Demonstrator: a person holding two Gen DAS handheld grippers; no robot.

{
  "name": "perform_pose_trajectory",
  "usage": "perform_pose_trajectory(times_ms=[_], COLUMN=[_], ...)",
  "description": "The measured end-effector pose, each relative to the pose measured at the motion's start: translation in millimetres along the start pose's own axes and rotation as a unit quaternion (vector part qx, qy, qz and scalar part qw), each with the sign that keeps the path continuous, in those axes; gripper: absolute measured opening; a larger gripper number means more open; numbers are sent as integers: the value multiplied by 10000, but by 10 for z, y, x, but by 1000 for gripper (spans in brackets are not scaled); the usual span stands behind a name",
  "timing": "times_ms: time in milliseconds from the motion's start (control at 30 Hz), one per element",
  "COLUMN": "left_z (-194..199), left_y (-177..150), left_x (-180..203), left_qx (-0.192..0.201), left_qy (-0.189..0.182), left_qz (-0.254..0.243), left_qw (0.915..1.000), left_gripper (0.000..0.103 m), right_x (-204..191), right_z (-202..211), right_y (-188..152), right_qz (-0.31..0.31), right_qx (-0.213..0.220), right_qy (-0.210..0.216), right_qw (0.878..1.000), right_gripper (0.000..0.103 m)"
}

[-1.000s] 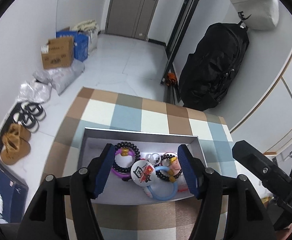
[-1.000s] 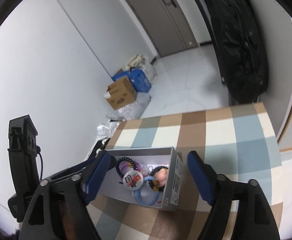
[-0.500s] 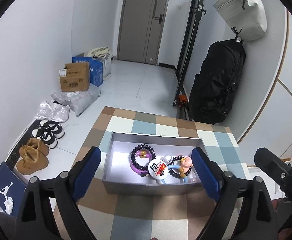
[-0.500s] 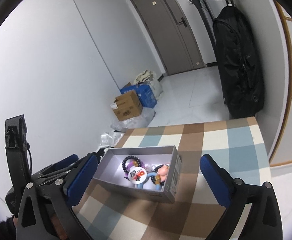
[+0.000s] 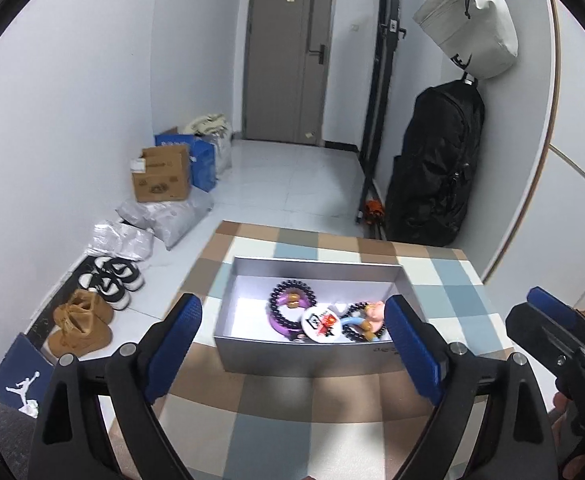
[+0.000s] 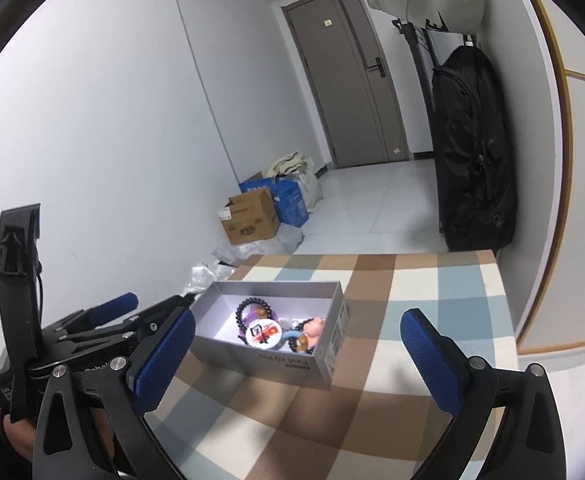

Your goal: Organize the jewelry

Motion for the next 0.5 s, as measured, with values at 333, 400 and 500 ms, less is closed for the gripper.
perform_pose_trajectory(times_ms=[333, 400, 500], left_z=[-16, -15, -13], left_y=[-10, -14, -19], left_x=[12, 12, 22], left_qx=[19, 6, 19], left_qy=[-30, -31, -34], left_qz=[-52, -39, -47], left_qw=[10000, 10000, 10000], left_gripper=[90, 90, 90], right_x=[-21, -20, -19], right_z=[-40, -58, -60], right_y=[-44, -51, -53], right_qz=[96, 100, 94], right_qx=[-43, -68, -72], right_qy=[-19, -27, -19], right_qw=[9999, 9999, 9999], right_gripper=[103, 103, 103])
Point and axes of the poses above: each gripper's, at about its wrist camera, not at the fingertips, and z roughly against the way its jaws point, x to its right, y to its top, the point moved 2 cm from there along -z, roughly the way its jaws point, and after that the axes turned 1 degree about -y, right-handed, at the moved point
